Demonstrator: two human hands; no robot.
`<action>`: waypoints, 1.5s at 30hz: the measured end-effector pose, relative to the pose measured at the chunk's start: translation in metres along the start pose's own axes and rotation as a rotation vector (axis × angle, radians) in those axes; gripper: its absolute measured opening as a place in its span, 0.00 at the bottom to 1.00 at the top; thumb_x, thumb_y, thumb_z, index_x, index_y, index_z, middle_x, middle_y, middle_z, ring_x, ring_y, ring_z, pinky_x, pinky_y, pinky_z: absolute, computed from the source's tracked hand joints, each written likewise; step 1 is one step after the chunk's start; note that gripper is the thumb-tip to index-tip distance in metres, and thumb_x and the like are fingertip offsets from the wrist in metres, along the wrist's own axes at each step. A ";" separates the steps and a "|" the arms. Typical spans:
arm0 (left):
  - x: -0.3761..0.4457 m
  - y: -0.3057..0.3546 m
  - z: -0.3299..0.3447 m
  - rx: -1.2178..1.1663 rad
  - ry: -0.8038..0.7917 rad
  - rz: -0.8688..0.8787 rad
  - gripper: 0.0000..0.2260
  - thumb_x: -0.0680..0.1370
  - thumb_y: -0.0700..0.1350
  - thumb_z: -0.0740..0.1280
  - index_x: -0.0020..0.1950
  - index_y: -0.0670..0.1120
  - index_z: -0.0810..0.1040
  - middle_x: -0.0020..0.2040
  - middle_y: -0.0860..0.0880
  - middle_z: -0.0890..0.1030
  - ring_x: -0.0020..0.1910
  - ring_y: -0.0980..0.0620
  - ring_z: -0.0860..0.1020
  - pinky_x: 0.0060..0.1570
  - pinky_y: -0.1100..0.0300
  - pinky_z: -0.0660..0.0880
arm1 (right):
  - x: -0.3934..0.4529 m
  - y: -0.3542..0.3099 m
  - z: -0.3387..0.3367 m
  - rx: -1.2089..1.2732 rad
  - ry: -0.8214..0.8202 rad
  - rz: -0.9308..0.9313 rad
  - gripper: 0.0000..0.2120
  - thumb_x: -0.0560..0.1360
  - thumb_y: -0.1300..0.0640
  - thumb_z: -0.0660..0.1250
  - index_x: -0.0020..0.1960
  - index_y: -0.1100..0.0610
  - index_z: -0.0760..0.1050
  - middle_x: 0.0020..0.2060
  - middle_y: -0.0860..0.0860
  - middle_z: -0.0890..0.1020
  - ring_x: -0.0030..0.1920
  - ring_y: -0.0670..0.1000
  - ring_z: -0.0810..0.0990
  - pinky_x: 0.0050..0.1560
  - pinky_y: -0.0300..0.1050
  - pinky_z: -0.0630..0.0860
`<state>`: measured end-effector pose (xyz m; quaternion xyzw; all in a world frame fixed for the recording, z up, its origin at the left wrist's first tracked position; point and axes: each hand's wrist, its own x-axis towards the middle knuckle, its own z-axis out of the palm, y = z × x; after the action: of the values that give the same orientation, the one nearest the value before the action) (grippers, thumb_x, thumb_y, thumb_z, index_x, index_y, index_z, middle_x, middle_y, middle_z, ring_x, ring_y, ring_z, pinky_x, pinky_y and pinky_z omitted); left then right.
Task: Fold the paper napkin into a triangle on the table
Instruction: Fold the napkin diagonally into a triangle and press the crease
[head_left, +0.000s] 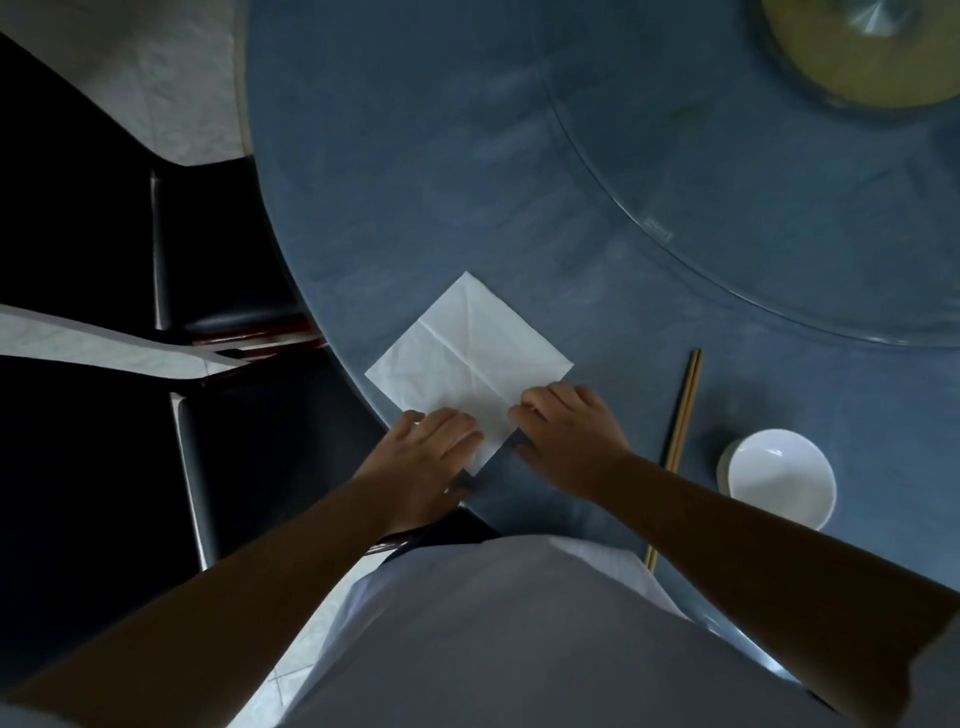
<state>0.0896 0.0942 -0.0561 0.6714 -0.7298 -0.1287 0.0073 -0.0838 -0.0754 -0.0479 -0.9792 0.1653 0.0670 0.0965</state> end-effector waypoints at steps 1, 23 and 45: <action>0.001 0.001 0.001 -0.001 0.015 -0.017 0.26 0.71 0.59 0.65 0.65 0.48 0.72 0.65 0.47 0.73 0.64 0.44 0.70 0.59 0.47 0.69 | 0.000 -0.001 -0.001 -0.004 -0.006 0.011 0.12 0.71 0.48 0.65 0.51 0.52 0.76 0.49 0.51 0.78 0.49 0.56 0.76 0.48 0.51 0.71; 0.018 0.003 -0.021 -0.335 0.245 -0.203 0.08 0.75 0.42 0.62 0.46 0.45 0.81 0.44 0.48 0.82 0.44 0.45 0.79 0.45 0.53 0.72 | 0.011 -0.015 -0.002 0.168 0.107 0.109 0.05 0.69 0.54 0.69 0.44 0.53 0.79 0.45 0.50 0.79 0.47 0.56 0.77 0.45 0.50 0.72; 0.008 0.016 -0.007 -0.430 0.279 -0.358 0.06 0.73 0.47 0.69 0.48 0.50 0.82 0.45 0.52 0.84 0.46 0.49 0.81 0.54 0.48 0.65 | -0.016 -0.012 -0.022 0.589 -0.051 0.285 0.06 0.77 0.53 0.61 0.48 0.53 0.75 0.41 0.51 0.82 0.41 0.53 0.78 0.43 0.48 0.76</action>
<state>0.0743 0.0864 -0.0472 0.7836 -0.5479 -0.1860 0.2262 -0.0929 -0.0641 -0.0224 -0.8741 0.3107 0.0536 0.3695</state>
